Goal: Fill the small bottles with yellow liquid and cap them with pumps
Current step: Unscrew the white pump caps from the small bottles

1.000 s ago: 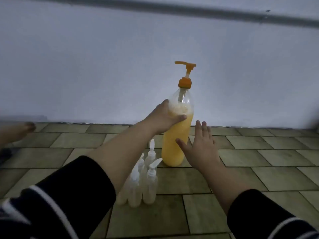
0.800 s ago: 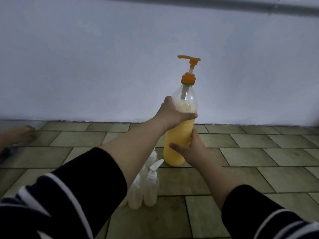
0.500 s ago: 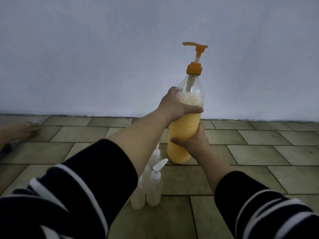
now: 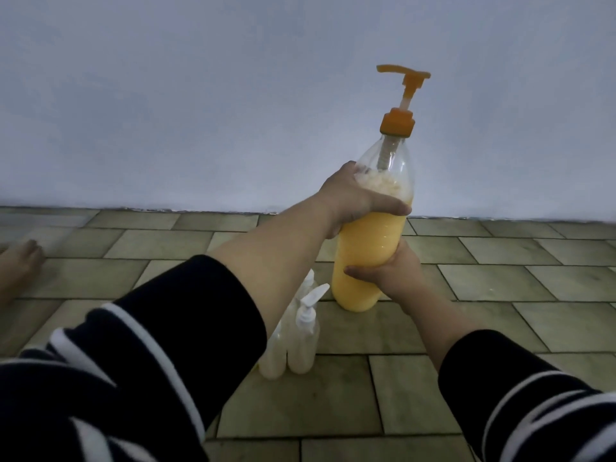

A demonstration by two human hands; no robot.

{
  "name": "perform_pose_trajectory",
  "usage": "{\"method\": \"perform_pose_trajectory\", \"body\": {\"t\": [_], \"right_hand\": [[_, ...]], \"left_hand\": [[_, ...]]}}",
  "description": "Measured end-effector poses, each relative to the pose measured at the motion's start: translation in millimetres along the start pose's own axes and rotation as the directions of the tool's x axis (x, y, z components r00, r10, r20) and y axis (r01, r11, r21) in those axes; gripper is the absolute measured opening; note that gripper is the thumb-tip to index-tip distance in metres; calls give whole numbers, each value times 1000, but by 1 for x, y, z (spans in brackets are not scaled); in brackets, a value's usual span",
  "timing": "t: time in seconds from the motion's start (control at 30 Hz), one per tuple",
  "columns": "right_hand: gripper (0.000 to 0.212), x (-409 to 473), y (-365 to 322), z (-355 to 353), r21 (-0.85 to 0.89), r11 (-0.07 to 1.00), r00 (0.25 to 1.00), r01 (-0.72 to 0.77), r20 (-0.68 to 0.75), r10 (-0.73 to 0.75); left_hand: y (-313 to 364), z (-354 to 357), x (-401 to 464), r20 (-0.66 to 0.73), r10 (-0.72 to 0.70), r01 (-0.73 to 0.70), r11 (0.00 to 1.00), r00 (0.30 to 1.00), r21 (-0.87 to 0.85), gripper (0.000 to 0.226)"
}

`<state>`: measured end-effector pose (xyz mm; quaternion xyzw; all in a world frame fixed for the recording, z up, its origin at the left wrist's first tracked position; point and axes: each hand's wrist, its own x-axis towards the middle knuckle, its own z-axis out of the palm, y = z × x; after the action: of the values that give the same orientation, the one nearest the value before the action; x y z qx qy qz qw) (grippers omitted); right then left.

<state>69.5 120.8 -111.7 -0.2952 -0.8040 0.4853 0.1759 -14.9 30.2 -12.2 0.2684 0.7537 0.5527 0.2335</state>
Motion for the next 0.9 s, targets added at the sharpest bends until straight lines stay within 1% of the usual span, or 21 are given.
{"method": "perform_pose_trajectory", "body": {"t": [0.13, 0.33, 0.43, 0.57, 0.7, 0.77, 0.83, 0.9], "right_hand": [[109, -15, 6, -6, 11, 1000, 1000, 20, -19, -20], [112, -37, 15, -14, 0, 999, 999, 49, -22, -49], [109, -47, 21, -18, 9, 998, 998, 65, -15, -65], [105, -62, 22, -24, -14, 995, 995, 101, -5, -101], [87, -70, 22, -26, 6, 994, 994, 105, -13, -104], [91, -71, 24, -25, 21, 995, 995, 99, -20, -98], [96, -72, 25, -21, 50, 996, 997, 78, -32, -76], [96, -76, 26, -17, 99, 993, 997, 57, -48, -52]], "left_hand": [[4, 5, -13, 53, -25, 23, 999, 998, 26, 107], [9, 12, -36, 95, -49, 45, 998, 994, 47, 103], [11, 15, -45, 123, -58, 51, 997, 991, 60, 101], [12, 15, -54, 157, -52, 34, 992, 986, 119, 100], [14, 15, -60, 188, -41, 11, 988, 981, 154, 100], [13, 16, -61, 177, -32, 4, 988, 984, 155, 102], [11, 16, -60, 156, -12, -12, 988, 988, 151, 108], [11, 12, -62, 162, -1, -27, 985, 987, 173, 111]]}}
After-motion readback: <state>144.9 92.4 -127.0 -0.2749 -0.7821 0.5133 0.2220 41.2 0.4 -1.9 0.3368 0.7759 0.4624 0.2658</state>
